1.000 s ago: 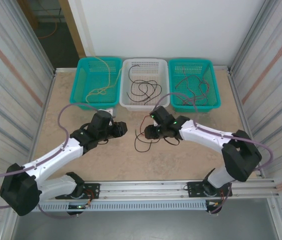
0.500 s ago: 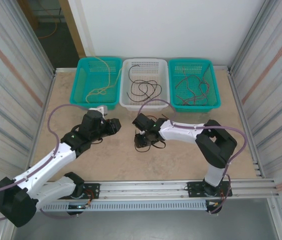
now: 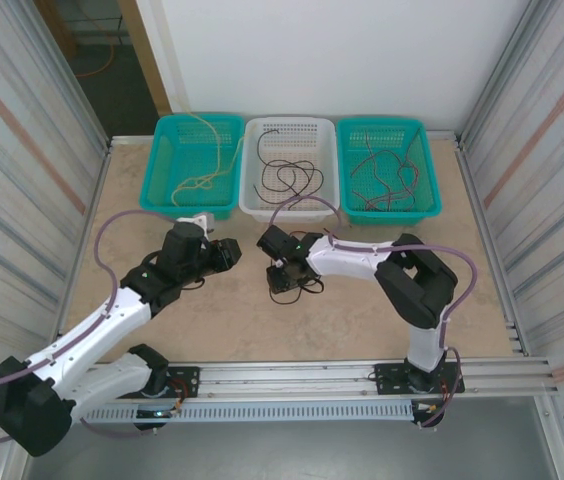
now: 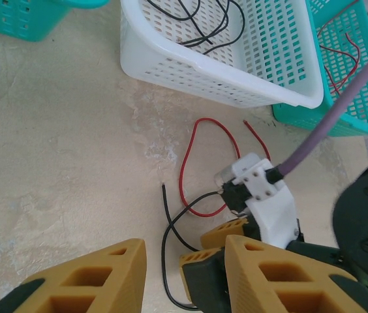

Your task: Untangle the cables

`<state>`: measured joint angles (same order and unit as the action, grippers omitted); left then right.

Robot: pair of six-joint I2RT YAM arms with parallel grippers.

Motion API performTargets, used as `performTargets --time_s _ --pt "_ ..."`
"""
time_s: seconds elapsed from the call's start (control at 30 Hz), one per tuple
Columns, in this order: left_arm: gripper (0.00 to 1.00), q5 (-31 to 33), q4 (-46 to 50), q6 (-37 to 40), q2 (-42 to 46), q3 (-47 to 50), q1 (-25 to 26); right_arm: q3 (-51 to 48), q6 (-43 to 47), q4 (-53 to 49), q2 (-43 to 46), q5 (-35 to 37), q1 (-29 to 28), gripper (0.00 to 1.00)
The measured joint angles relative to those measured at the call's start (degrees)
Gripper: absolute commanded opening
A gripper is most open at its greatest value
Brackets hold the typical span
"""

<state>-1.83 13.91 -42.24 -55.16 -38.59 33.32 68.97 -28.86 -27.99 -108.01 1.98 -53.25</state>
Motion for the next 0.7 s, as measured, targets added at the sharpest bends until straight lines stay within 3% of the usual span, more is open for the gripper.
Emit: performTargets --time_s 0.17,0.23,0.43,0.7 --pt "0.37 -0.02 0.00 0.00 0.07 0.00 0.00 1.53 0.92 -1.03 -1.49 0.81 0.11 0.07" --pt "0.37 -0.04 0.00 0.00 0.33 0.00 0.00 1.53 1.25 -1.07 -1.49 1.05 0.13 0.00" --pt "0.38 -0.13 -0.02 0.04 1.40 0.04 0.00 -0.26 1.07 -0.85 1.77 0.96 0.13 0.00" --pt "0.39 -2.47 -1.84 0.00 1.81 1.14 0.04 -2.12 1.05 -0.24 19.17 -0.96 0.26 0.00"
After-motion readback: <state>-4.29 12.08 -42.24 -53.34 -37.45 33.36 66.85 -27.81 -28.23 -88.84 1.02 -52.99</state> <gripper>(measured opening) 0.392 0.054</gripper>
